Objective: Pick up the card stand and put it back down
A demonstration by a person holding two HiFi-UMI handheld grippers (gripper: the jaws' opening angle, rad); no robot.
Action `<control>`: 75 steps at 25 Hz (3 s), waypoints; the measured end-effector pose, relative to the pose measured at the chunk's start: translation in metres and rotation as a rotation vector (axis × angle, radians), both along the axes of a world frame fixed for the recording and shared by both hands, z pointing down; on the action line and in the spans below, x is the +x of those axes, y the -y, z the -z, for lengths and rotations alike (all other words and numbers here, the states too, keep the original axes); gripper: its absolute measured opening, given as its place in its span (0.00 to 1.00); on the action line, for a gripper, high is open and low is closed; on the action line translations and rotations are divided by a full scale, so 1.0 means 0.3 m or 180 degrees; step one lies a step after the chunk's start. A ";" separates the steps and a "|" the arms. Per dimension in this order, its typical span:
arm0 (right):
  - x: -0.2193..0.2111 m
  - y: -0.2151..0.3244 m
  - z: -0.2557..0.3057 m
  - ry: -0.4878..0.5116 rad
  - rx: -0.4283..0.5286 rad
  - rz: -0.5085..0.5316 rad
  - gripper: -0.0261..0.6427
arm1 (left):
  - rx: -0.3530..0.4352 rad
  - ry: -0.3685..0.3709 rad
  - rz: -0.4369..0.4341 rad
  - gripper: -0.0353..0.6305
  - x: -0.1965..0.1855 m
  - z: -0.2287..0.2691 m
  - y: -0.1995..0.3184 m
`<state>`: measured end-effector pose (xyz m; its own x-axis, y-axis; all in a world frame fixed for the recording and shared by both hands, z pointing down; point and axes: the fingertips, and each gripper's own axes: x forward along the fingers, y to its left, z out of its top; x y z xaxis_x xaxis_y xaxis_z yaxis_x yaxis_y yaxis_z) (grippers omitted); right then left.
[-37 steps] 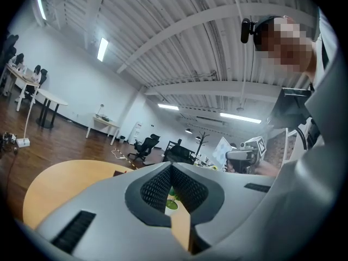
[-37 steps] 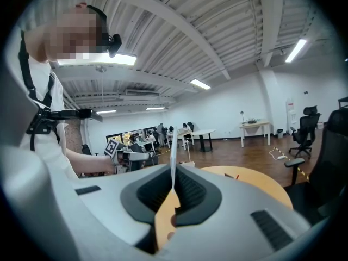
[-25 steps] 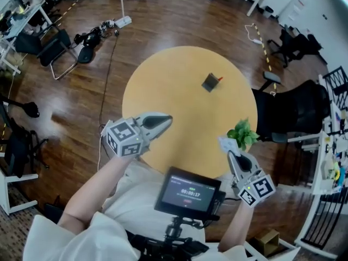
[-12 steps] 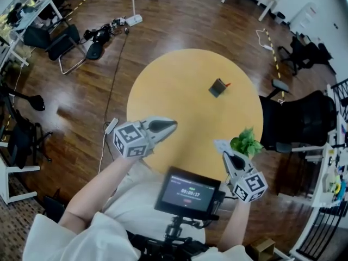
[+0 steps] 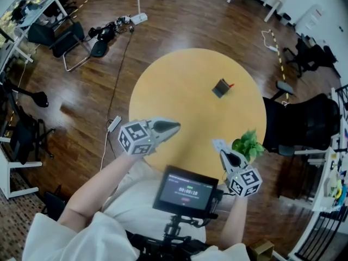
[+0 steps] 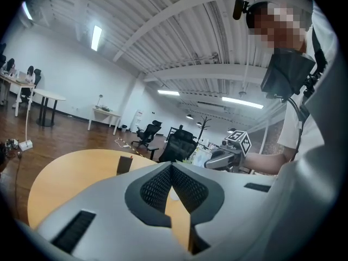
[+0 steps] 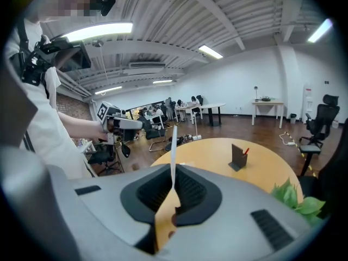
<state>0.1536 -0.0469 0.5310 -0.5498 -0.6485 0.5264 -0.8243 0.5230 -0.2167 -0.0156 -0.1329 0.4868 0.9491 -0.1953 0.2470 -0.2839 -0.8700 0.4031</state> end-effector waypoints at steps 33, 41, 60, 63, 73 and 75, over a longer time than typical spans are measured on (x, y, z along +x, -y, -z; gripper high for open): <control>0.022 0.020 -0.383 0.0116 -0.0294 -0.0204 0.08 | -0.0237 0.0584 -0.0177 0.05 0.004 -0.263 -0.045; 0.058 0.009 -0.500 0.0019 -0.0449 -0.0337 0.08 | -0.0388 0.0561 -0.0129 0.05 0.010 -0.310 -0.023; 0.076 0.075 -0.559 -0.0018 -0.0448 -0.0436 0.08 | -0.0448 0.0721 -0.0176 0.05 0.013 -0.389 -0.023; 0.083 0.069 -0.586 -0.0001 -0.0485 -0.0466 0.08 | -0.0456 0.0738 -0.0188 0.05 0.005 -0.398 -0.024; 0.101 0.030 -0.679 0.0074 -0.0585 -0.0526 0.08 | -0.0502 0.0800 -0.0278 0.05 0.017 -0.433 -0.037; 0.102 0.026 -0.698 0.0085 -0.0620 -0.0532 0.08 | -0.0507 0.0797 -0.0313 0.05 0.030 -0.433 -0.043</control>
